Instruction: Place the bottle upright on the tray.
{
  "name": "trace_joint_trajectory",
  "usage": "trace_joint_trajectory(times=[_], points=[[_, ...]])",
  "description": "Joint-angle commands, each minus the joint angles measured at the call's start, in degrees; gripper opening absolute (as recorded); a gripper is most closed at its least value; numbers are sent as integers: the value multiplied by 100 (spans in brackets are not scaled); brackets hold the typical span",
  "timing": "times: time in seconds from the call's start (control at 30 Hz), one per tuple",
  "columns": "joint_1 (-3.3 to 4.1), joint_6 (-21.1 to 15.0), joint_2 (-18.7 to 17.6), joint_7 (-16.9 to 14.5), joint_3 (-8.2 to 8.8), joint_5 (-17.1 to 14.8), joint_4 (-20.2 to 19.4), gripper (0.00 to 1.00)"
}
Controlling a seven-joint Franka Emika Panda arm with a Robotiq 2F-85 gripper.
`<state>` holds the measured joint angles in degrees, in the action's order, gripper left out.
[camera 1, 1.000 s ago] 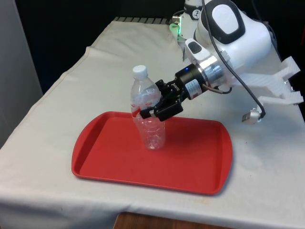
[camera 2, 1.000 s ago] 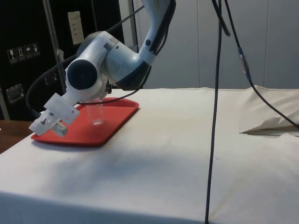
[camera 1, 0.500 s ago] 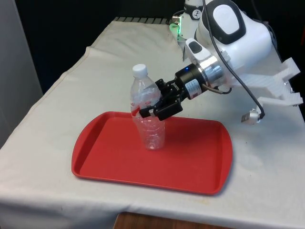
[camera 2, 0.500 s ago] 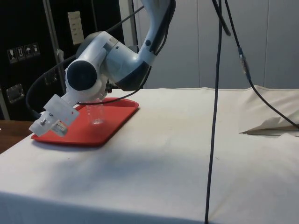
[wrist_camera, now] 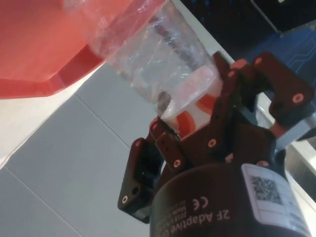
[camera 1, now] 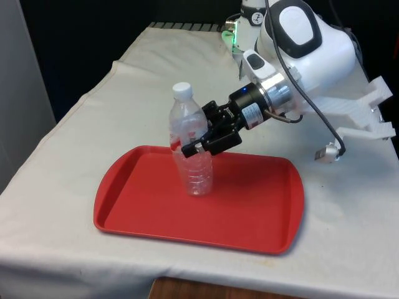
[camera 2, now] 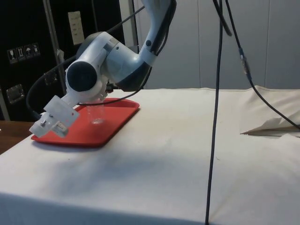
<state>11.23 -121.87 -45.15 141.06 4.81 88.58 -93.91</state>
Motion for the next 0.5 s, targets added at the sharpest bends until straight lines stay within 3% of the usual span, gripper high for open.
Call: trace_joint_trajectory(times=[0.0, 0.2, 0.23, 0.47], points=[[-11, -29, -11, 6, -6, 0, 6, 63], [-11, -29, -11, 6, -6, -6, 6, 88], [-11, -29, -11, 6, -6, -6, 6, 98], [17, 23, -11, 0, -29, -23, 11, 100]])
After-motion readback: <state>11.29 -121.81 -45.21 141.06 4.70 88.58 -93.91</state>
